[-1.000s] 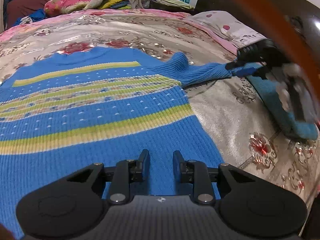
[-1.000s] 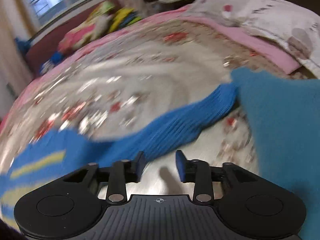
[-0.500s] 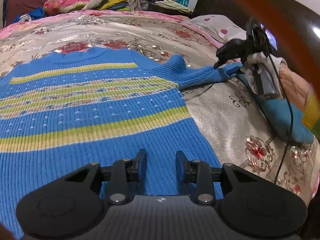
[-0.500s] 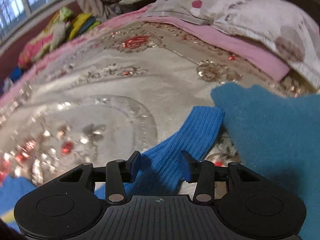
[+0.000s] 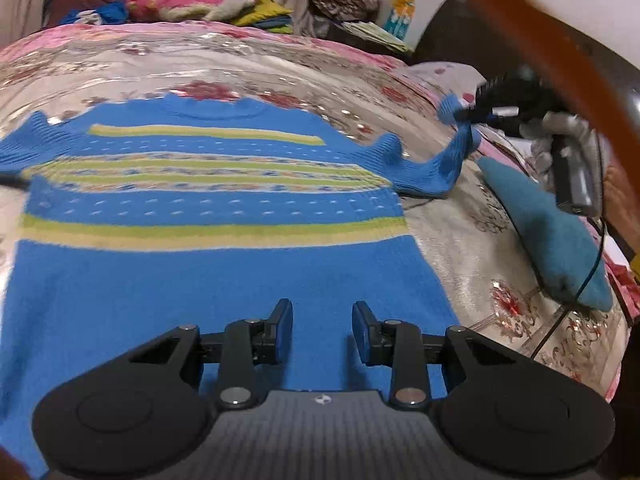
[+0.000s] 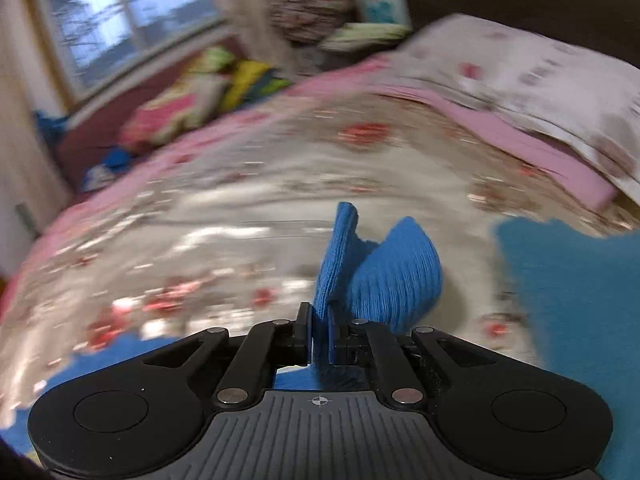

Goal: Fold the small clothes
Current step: 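Carry the held sleeve across the sweater body with the right gripper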

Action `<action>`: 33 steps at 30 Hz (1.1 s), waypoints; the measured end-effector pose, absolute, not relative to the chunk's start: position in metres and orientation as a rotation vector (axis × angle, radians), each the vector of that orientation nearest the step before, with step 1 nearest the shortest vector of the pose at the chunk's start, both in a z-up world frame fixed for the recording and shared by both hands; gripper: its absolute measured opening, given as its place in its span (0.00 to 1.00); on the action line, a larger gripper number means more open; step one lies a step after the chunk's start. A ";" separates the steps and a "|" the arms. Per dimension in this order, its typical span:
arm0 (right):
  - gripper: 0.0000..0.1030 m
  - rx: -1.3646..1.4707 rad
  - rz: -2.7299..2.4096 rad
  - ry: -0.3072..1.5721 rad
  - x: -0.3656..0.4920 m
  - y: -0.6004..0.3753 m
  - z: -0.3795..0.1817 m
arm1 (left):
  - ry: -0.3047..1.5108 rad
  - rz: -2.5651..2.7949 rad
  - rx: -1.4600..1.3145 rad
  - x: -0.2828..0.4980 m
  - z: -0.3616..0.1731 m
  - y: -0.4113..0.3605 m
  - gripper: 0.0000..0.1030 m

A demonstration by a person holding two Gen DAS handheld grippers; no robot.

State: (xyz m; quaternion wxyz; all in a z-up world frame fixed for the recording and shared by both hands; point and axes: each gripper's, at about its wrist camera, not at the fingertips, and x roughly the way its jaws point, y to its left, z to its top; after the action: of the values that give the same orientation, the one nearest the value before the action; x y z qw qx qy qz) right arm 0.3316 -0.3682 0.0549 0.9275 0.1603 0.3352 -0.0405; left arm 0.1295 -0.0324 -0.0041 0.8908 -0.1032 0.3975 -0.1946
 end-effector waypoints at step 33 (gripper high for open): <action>0.22 -0.422 0.519 0.718 0.258 -0.042 -0.027 | 0.762 -0.350 -0.345 0.108 -0.022 0.056 0.38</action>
State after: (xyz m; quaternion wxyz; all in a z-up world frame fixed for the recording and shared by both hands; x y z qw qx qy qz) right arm 0.2582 -0.0423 -0.0272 0.8820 -0.2028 0.3449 0.2491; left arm 0.1082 0.0563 -0.0219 0.8989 -0.1667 0.3682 -0.1691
